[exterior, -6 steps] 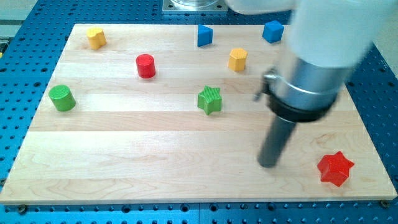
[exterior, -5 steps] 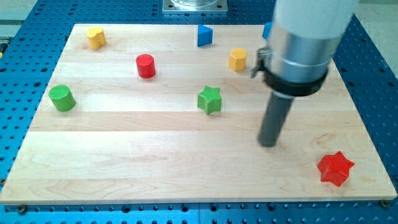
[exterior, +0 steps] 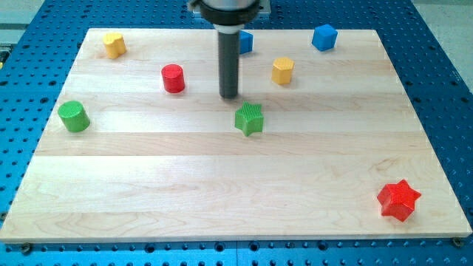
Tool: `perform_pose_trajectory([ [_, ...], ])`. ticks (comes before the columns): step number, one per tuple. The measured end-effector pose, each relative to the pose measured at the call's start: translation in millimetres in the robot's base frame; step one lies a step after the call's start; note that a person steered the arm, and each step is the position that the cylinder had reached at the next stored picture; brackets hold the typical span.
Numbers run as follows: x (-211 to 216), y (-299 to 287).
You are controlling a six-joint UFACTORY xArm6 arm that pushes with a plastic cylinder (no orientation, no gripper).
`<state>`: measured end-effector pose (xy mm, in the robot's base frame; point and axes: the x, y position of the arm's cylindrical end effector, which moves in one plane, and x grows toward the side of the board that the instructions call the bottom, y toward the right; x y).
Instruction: Move the red circle to the right of the green circle
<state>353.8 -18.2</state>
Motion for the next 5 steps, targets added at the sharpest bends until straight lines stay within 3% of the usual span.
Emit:
perform_pose_trajectory([
  [1, -53, -32],
  [2, -34, -100],
  [3, -27, -104],
  [4, -55, -105],
  [5, -27, -123],
])
